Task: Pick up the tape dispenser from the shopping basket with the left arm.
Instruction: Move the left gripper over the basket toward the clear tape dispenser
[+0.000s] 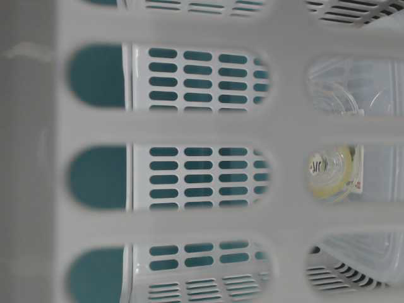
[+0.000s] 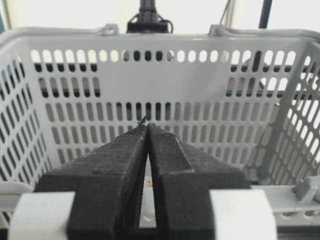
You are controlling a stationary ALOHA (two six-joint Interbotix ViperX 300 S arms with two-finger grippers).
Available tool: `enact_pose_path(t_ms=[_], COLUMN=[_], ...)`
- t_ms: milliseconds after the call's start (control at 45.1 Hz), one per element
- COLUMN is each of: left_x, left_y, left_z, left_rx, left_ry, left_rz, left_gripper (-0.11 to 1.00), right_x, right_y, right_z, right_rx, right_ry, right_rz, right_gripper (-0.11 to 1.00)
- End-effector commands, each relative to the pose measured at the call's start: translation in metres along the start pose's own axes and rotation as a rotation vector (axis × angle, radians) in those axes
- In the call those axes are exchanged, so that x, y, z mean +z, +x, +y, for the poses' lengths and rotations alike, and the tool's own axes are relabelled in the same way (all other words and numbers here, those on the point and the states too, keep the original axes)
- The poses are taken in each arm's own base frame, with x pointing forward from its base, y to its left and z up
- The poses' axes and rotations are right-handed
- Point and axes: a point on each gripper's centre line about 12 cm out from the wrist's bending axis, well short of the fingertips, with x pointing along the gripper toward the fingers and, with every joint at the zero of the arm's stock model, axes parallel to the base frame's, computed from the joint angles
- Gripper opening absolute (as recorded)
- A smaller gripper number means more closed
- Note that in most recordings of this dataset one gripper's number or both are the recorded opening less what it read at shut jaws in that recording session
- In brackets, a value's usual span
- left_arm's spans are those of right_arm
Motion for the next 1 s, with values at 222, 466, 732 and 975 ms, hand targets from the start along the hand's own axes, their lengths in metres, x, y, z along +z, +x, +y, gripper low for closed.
enact_pose_path(t_ms=[222,466,732,975], left_x=[0.06,0.066,0.051,0.03], left_y=[0.038,0.083,0.136,0.177], left_z=[-0.004,-0.019,-0.033,-0.038], left_rx=[-0.013,-0.056,-0.075,-0.073], left_ry=[-0.013,-0.002,0.013,0.035], left_rz=[0.192,0.461,0.691,0.862], left_gripper=[0.0,0.0,0.0,0.0], right_x=[0.012,0.015,0.023,0.022], right_y=[-0.003,-0.013,-0.022,-0.022], right_z=[0.0,0.001,0.001,0.001], right_rx=[-0.001,0.003,0.004,0.005], right_ry=[0.017,0.031,0.031,0.032], right_rz=[0.067,0.17,0.155,0.152], right_gripper=[-0.02,-0.02,-0.02,0.23])
